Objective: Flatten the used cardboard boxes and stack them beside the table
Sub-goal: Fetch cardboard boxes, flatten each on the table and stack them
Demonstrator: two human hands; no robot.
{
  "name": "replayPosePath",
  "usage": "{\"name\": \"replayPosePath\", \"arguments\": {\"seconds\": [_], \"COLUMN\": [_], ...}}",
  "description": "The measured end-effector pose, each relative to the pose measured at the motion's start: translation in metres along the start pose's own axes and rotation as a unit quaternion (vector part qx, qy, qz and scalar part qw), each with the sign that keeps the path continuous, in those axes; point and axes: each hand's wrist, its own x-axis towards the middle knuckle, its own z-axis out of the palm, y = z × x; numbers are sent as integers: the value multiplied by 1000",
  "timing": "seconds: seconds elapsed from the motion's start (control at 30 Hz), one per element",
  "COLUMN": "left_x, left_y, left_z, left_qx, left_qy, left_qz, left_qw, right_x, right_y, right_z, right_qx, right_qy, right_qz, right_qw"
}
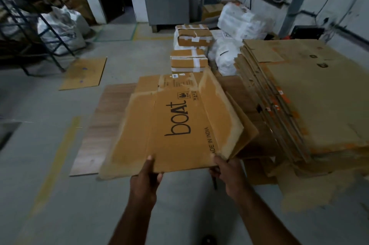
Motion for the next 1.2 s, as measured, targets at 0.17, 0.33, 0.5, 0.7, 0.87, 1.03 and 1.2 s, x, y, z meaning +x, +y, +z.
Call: {"name": "replayPosePath", "arguments": {"seconds": [0.17,0.33,0.5,0.7,0.87,1.03,1.2], "left_x": [-21,-56,-76,-103,-110,-125,-159], "left_y": [27,28,49,76,73,57,25], "left_z": [-20,-44,-47,-31,-15,21,79], "left_qx": [36,-30,-76,-100,-138,-147,-110], "left_qy": [-29,-51,-93,-139,-187,-238,-266], "left_qz": [39,4,24,42,39,33,27], "left_qw": [998,998,992,984,972,960,957], "right_x": [-37,-71,-101,-123,-138,-140,-123], "right_y": [14,20,-3,-48,-82,-106,-136], "right_z": [12,11,19,20,7,-29,-91], "right_qx": [118,202,217,244,245,254,248], "right_qy": [13,-12,-24,-34,-75,-81,-44], "right_qz": [63,83,44,-2,-58,-118,-160], "right_qw": [991,976,975,969,965,957,954]}}
